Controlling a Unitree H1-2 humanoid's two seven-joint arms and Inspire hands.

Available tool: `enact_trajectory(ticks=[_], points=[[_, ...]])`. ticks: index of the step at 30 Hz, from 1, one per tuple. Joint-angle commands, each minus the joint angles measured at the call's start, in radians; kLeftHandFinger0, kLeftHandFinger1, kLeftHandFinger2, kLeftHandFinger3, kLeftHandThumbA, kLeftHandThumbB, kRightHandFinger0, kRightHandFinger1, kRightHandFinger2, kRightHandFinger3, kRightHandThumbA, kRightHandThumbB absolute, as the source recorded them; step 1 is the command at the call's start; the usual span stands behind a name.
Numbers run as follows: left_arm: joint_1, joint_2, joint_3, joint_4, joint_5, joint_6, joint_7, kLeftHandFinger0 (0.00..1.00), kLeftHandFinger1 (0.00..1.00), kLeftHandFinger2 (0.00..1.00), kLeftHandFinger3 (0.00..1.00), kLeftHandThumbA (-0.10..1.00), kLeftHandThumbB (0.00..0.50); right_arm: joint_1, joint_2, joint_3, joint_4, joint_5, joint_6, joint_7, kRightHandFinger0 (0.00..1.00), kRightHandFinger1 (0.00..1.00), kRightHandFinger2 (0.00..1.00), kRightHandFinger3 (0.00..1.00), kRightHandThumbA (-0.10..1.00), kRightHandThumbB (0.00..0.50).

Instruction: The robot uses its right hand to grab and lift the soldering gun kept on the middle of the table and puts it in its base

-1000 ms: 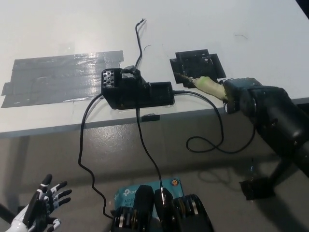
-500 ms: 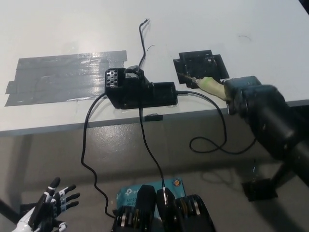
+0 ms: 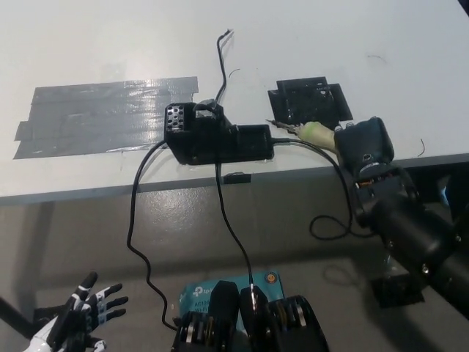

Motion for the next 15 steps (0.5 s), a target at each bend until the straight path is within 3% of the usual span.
enact_trajectory(ticks=[1,3,4,5,6,7,10,11,12,14,15], points=[[-0.007,0.042,0.002,-0.018,0.0,-0.016,-0.032,1.0,1.0,1.0,1.0,1.0,0.223,0.1,-0.034,0.024,0.053,0.003,-0.076,-0.044,0.0,0.35,0.64,0.56,0.06,0.0],[-0.019,0.041,0.006,-0.014,0.001,-0.014,-0.029,1.0,1.0,1.0,1.0,1.0,0.222,0.099,-0.038,0.0,0.058,0.026,-0.101,-0.094,0.0,0.34,0.62,0.45,0.03,0.0],[-0.021,0.043,0.005,-0.011,0.002,-0.015,-0.031,1.0,1.0,1.0,1.0,1.0,0.222,0.104,-0.045,-0.012,0.052,0.036,-0.118,-0.129,0.02,0.34,0.59,0.32,0.0,0.0],[-0.017,0.043,0.007,-0.014,0.0,-0.011,-0.03,1.0,1.0,1.0,1.0,1.0,0.234,0.105,-0.048,-0.022,0.04,0.044,-0.115,-0.12,0.08,0.38,0.62,0.35,-0.04,0.0],[-0.008,0.045,0.01,-0.019,-0.003,-0.005,-0.028,1.0,1.0,1.0,1.0,1.0,0.245,0.105,-0.048,-0.043,0.023,0.06,-0.108,-0.101,0.1,0.41,0.64,0.48,-0.08,0.0],[-0.005,0.048,0.009,-0.017,-0.001,-0.009,-0.031,1.0,1.0,1.0,1.0,1.0,0.244,0.102,-0.049,-0.064,0.022,0.075,-0.11,-0.099,0.09,0.4,0.64,0.54,-0.1,0.0],[0.007,0.048,0.009,-0.017,-0.006,-0.012,-0.036,1.0,1.0,1.0,1.0,1.0,0.248,0.106,-0.041,-0.118,0.019,0.101,-0.091,-0.093,0.02,0.37,0.63,0.5,-0.1,0.0],[0.011,0.049,0.008,-0.02,-0.003,-0.009,-0.033,1.0,1.0,1.0,1.0,1.0,0.242,0.105,-0.041,-0.141,0.013,0.113,-0.087,-0.091,0.02,0.38,0.65,0.59,-0.09,0.0],[0.014,0.048,0.008,-0.029,0.0,0.003,-0.027,1.0,1.0,1.0,1.0,1.0,0.233,0.101,-0.044,-0.182,-0.003,0.139,-0.077,-0.101,0.01,0.37,0.65,0.57,-0.08,0.016],[0.014,0.046,0.007,-0.024,0.0,0.003,-0.027,1.0,1.0,1.0,1.0,1.0,0.239,0.098,-0.051,-0.222,-0.02,0.148,-0.094,-0.128,0.0,0.25,0.55,0.55,-0.1,0.01],[0.015,0.045,0.007,-0.021,-0.002,0.004,-0.028,1.0,1.0,1.0,1.0,1.0,0.241,0.096,-0.052,-0.232,-0.024,0.15,-0.096,-0.132,0.0,0.24,0.54,0.55,-0.1,0.007]])
